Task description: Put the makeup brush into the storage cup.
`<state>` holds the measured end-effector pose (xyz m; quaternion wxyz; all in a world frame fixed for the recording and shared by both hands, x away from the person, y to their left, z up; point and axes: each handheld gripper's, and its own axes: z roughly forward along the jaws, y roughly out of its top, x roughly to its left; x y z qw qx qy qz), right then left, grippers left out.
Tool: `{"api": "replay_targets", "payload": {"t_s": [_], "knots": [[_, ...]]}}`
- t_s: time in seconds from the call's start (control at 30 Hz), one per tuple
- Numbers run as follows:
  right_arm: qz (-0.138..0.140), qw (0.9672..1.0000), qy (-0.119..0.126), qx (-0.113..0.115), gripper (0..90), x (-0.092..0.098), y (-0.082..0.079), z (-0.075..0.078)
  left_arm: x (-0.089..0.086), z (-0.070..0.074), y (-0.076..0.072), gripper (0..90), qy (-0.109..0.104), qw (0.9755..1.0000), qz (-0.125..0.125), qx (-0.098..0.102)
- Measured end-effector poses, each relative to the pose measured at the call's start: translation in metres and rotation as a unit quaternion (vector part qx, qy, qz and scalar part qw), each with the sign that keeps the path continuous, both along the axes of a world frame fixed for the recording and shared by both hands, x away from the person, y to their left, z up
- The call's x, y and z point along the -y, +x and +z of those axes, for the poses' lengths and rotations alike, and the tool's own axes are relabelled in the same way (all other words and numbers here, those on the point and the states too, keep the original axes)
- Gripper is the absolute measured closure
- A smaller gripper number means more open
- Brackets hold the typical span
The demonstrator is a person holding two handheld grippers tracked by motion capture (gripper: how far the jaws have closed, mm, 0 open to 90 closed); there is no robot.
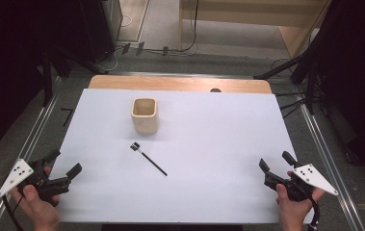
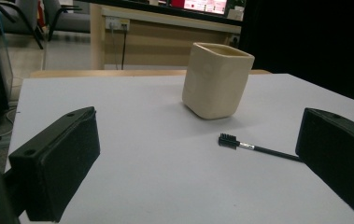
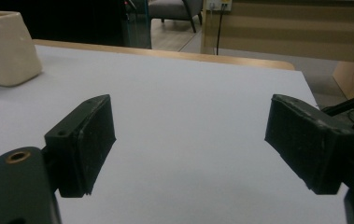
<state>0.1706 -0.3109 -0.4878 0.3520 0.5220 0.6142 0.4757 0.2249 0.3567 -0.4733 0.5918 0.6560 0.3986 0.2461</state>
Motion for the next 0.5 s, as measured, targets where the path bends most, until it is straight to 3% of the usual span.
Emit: {"api": "replay_targets", "payload": {"t_s": [0.17, 0.3, 0.5], "knots": [[0.004, 1.0000, 0.000, -0.003, 13.3, 0.001, 0.000, 0.000, 0.004, 0.000, 0.001, 0.2, 0.002, 1.0000, -0.003, -0.004], [0.003, 0.9999, -0.014, -0.010, 6.8, -0.002, 0.001, 0.001, 0.009, 0.001, 0.001, 0.2, 0.000, 1.0000, -0.008, -0.004], [0.007, 0.9998, -0.018, -0.003, 3.8, -0.002, 0.001, 0.001, 0.015, 0.003, 0.002, 0.2, 0.004, 0.9998, -0.018, -0.006]]}}
